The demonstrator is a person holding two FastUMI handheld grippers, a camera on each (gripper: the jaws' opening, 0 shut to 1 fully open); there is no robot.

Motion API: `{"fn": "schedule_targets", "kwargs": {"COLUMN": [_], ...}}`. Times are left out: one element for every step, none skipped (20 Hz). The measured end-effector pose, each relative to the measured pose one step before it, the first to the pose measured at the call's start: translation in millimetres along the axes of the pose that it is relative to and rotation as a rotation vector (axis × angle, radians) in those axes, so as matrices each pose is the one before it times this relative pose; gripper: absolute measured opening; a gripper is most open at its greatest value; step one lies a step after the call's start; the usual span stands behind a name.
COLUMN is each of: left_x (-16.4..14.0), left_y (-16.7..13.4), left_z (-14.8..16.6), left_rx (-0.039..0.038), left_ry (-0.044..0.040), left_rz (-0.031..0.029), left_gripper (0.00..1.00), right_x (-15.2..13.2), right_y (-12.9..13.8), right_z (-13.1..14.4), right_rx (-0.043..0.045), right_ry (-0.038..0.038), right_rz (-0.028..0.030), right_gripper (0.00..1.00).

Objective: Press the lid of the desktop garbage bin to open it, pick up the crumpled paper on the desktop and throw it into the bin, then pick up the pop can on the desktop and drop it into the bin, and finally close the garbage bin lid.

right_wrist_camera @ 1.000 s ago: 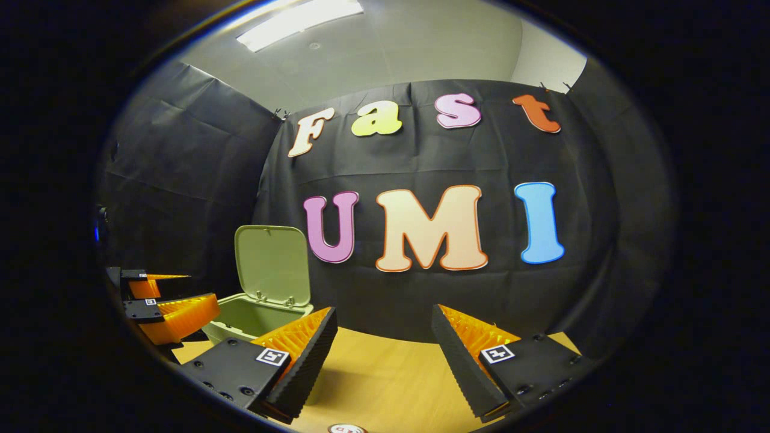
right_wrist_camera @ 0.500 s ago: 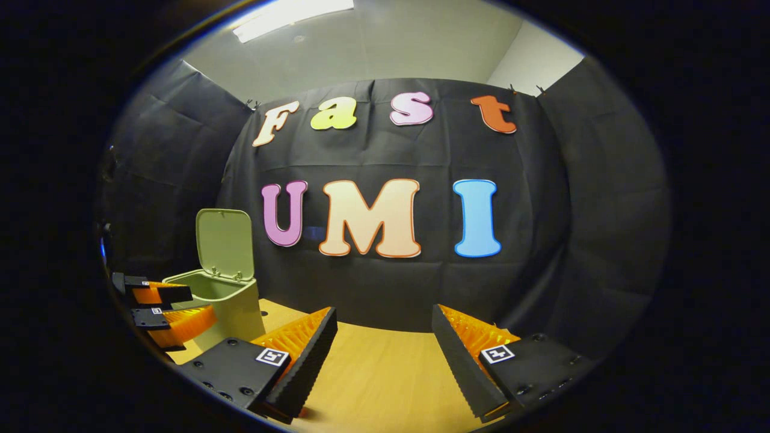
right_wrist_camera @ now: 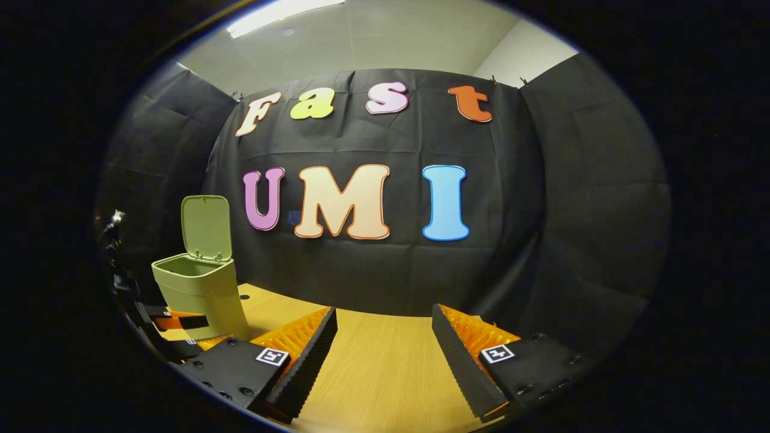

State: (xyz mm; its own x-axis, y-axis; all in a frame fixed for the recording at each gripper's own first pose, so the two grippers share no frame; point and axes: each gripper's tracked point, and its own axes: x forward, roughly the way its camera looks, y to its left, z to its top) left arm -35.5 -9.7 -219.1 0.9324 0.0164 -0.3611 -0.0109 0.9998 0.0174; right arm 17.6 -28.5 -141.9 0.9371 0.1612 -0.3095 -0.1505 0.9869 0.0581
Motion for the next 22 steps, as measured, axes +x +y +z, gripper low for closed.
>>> {"fn": "schedule_targets", "kwargs": {"left_x": [3.33,2.11,2.94,3.34,2.49,3.10,2.90,2.44,2.99,3.22,3.28,2.45,3.01,2.87,2.64,2.83,0.25,0.65,1.17,1.88,1.71,-0.66], "left_y": [-2.04,-2.71,-1.83,-0.77,0.49,0.33,0.22,1.07,0.05,0.90,0.77,-0.17,-1.03,-0.80,0.30,0.30,0.07,-0.73,-0.10,2.05,1.78,-0.72], "left_z": [-8.48,-7.96,-8.75,-9.08,-10.01,-11.26,-11.31,-9.26,-9.07,-7.85,-9.24,-8.40,-7.61,-7.21,-7.98,-5.50,-5.50,-3.89,-2.01,0.28,1.12,1.53], "left_rx": [-0.00091,0.00057,0.00211,0.00214,-0.00034,-0.00315,-0.00517,-0.00469,-0.00130,-0.00077,-0.00171,-0.00066,0.00095,0.00391,0.00433,0.00449,0.00473,0.00477,0.00573,0.00682,0.00517,0.00432], "left_ry": [0.01638,0.01731,0.01416,0.01883,0.02068,0.02285,0.02162,0.02068,0.01765,0.01774,0.02078,0.01794,0.01713,0.01847,0.02209,0.01272,0.00989,0.01015,0.00383,0.00208,-0.00110,0.00661], "left_rz": [-0.00129,-0.00069,0.00055,0.00196,0.00516,0.00497,0.00415,0.00571,0.00584,0.00456,0.00243,0.00010,-0.00138,-0.00221,0.00059,-0.00013,-0.00120,-0.00502,0.00159,0.00404,0.00092,-0.00632], "left_gripper": [0.95,0.95,0.95,0.95,0.95,0.95,0.95,0.95,0.95,0.95,0.95,0.95,0.95,0.95,0.95,0.95,0.95,0.95,0.96,0.94,0.83,0.80], "right_x": [-1.95,-0.97,-1.22,-1.18,-1.46,0.72,-0.14,-0.26,-0.47,0.20,-0.16,-0.85,0.24,-0.64,-0.13,-0.36,-0.20,-0.31,0.22,-0.89,-0.65,-0.78], "right_y": [-2.24,-2.10,-2.11,-1.75,-1.61,-1.53,-1.38,-1.23,-1.00,-1.10,-1.01,-1.31,-1.12,0.14,0.03,-0.28,0.10,-0.58,-0.70,0.14,0.44,2.59], "right_z": [-1.96,-2.14,-1.46,-0.79,-0.78,-2.77,-3.44,-1.79,-0.29,-1.08,-0.24,-1.53,-0.34,-1.29,-0.31,-0.87,0.27,-0.46,0.38,0.11,1.24,0.43], "right_rx": [-0.00212,-0.00436,-0.00516,-0.00296,-0.00256,-0.00430,-0.00734,-0.00635,-0.00418,-0.00304,-0.00258,-0.00432,-0.00663,-0.00511,-0.00298,-0.00123,-0.00018,-0.00376,-0.00672,-0.00991,-0.00956,-0.00480], "right_ry": [0.00368,0.00469,0.00545,0.00367,0.00380,0.00700,0.01013,0.00588,0.00148,0.00283,0.00367,0.00293,0.00201,0.00191,0.00247,0.00193,0.00114,-0.00012,-0.00203,-0.00408,-0.00453,-0.00448], "right_rz": [-0.00017,-0.00103,-0.00100,0.00024,-0.00120,-0.00129,-0.00145,-0.00055,-0.00029,-0.00317,-0.00213,-0.00467,-0.00363,-0.00213,-0.00149,-0.00150,-0.00179,-0.00570,-0.00540,-0.00470,-0.00153,0.00298], "right_gripper": [0.99,0.99,0.99,1.00,1.00,1.00,0.99,1.00,0.99,0.99,0.99,0.99,0.99,0.99,0.99,0.99,0.99,0.99,1.00,0.98,0.98,0.98]}}
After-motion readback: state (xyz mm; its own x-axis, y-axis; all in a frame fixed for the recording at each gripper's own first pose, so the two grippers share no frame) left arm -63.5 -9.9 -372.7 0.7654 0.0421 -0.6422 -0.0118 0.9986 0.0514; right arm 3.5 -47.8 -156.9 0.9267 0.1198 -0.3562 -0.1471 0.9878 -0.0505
